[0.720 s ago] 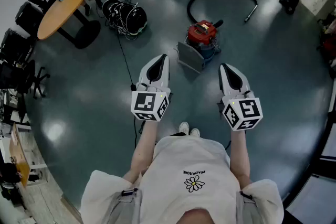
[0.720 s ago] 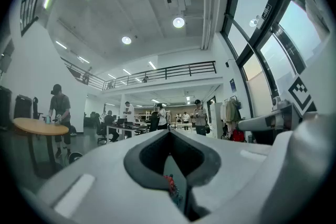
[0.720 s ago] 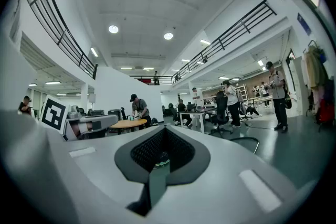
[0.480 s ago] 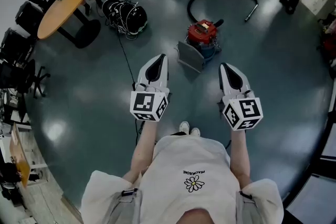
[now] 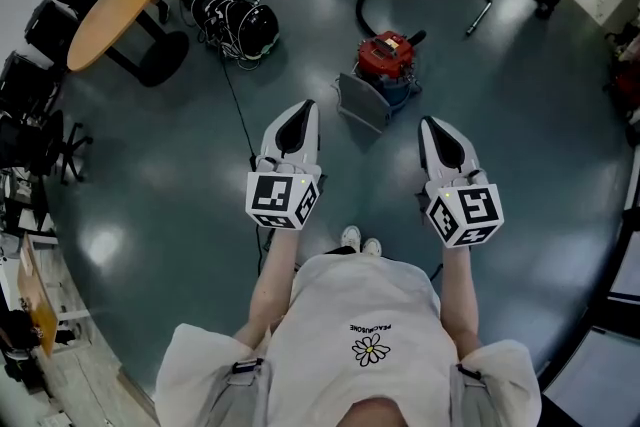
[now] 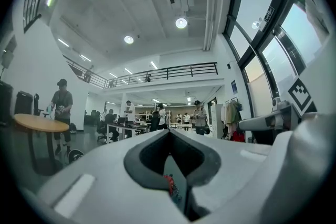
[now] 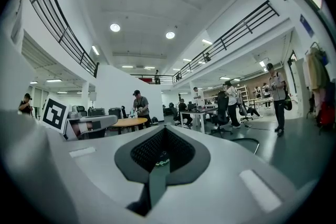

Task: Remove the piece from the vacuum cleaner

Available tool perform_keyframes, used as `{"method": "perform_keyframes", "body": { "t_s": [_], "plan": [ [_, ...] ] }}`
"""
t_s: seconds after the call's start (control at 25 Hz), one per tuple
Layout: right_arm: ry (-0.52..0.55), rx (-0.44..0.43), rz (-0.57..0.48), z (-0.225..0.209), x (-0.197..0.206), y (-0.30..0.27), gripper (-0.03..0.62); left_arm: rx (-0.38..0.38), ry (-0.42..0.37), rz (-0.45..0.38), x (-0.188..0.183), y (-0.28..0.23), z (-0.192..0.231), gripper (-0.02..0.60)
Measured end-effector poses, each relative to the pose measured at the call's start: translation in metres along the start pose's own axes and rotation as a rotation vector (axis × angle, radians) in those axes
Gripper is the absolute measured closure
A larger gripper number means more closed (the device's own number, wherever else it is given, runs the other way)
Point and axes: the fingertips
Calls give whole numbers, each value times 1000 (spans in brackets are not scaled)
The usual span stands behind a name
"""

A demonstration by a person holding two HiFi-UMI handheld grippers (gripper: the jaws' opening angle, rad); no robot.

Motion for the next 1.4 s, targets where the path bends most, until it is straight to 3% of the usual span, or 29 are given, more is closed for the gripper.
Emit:
{"method": "perform_keyframes", "body": {
  "t_s": [0.56, 0.92, 1.2, 1.4],
  "plan": [
    [9, -2, 26, -13, 9, -28, 569, -28, 91, 63, 30, -30, 41, 581],
    [-58, -47, 72, -89, 49, -78, 569, -118, 86, 95, 57, -102, 53, 580],
    [-96, -125, 51, -168, 56, -128, 569, -212, 97, 34, 51, -173, 58, 580],
    [-82, -199, 66, -193, 62, -167, 569, -237, 99, 30, 53, -211, 62, 580]
  ]
}}
Point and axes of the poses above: the fingertips, and each gripper's own axes: y backward along the fingers, z to its left, x out of its underside, and after that the axes turned 11 degrees about y, right-handed
